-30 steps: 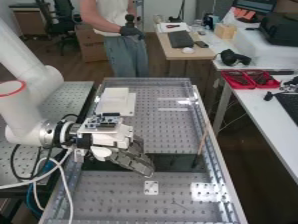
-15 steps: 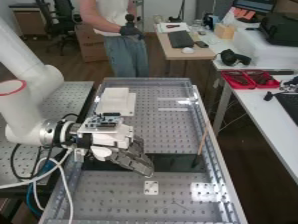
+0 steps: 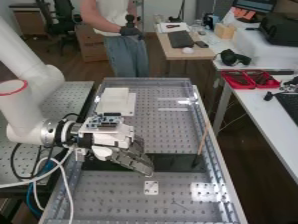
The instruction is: Grab the bearing and place it in the white container
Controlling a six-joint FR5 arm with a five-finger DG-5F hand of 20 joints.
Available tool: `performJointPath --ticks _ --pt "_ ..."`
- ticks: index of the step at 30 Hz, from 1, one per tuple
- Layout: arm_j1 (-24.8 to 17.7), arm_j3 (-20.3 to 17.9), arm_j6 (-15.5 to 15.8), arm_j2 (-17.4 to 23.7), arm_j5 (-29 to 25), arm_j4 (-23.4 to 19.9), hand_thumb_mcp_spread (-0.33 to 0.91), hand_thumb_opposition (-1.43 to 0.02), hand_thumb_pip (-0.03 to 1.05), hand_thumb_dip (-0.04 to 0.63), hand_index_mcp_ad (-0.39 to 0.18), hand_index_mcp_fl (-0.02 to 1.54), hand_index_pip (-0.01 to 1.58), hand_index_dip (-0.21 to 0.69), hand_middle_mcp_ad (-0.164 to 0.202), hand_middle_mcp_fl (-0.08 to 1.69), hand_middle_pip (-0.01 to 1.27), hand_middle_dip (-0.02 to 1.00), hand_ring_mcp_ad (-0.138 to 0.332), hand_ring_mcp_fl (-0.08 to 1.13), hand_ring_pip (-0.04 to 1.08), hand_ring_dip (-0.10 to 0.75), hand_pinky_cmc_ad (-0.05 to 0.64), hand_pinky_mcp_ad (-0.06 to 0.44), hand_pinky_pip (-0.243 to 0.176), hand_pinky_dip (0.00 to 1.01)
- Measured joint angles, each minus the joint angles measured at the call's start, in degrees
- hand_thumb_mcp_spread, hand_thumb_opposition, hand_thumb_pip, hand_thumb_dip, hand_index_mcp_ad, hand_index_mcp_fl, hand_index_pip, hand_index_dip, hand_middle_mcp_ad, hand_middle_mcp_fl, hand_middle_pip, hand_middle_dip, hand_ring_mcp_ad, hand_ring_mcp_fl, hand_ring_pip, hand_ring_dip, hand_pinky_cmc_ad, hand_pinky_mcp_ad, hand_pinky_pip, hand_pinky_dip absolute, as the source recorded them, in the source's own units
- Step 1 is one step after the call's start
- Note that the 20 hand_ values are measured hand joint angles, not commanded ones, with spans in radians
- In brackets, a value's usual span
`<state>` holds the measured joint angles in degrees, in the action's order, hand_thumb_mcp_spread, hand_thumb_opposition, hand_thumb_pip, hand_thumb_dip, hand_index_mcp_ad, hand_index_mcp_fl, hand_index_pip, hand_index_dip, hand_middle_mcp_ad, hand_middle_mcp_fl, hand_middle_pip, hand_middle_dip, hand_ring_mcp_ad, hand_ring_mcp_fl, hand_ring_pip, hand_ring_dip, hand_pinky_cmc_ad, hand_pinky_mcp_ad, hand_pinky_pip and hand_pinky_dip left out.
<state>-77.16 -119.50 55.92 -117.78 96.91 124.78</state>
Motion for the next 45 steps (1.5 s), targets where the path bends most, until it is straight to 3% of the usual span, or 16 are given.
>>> performJointPath --ticks 6,10,12,21,23,45 --pt "-0.09 -0.09 0.6 -0.34 0.17 -1.07 0.55 -0.87 0.59 0.298 -0.091 0.47 1.17 0.045 0.038 0.71 0.7 0.69 0.056 0.41 0.24 0.545 0.328 0.264 -0.007 0.18" --pt "-0.08 -0.14 0.82 -0.42 0.21 -1.51 0.56 -0.91 0.58 0.298 -0.152 0.47 1.23 0.047 0.042 0.77 0.7 0.69 0.054 0.46 0.23 0.543 0.328 0.26 0.002 0.18" --pt "-0.09 -0.14 0.91 -0.46 0.22 -1.7 0.56 -0.92 0.58 0.298 -0.152 0.49 1.23 0.047 0.038 0.8 0.71 0.69 0.054 0.48 0.25 0.545 0.328 0.26 0.021 0.18" --pt "-0.04 0.14 0.97 -0.52 0.28 -1.22 0.57 -0.92 0.58 0.298 -0.154 0.49 1.23 0.047 0.038 0.88 0.71 0.7 0.054 0.56 0.25 0.56 0.328 0.26 0.019 0.18" --pt "-0.02 0.28 0.81 -0.55 0.32 -1.15 0.58 -0.92 0.54 0.307 -0.152 0.51 1.23 0.047 0.038 0.89 0.7 0.7 0.054 0.56 0.24 0.56 0.328 0.264 0.037 0.18" --pt "0.35 1.34 -1.71 -0.55 -0.09 -1.08 0.6 -1.0 0.5 0.298 -0.141 0.6 1.23 0.051 0.042 0.97 0.68 0.7 0.052 0.62 0.23 0.579 0.333 0.26 0.037 0.18"
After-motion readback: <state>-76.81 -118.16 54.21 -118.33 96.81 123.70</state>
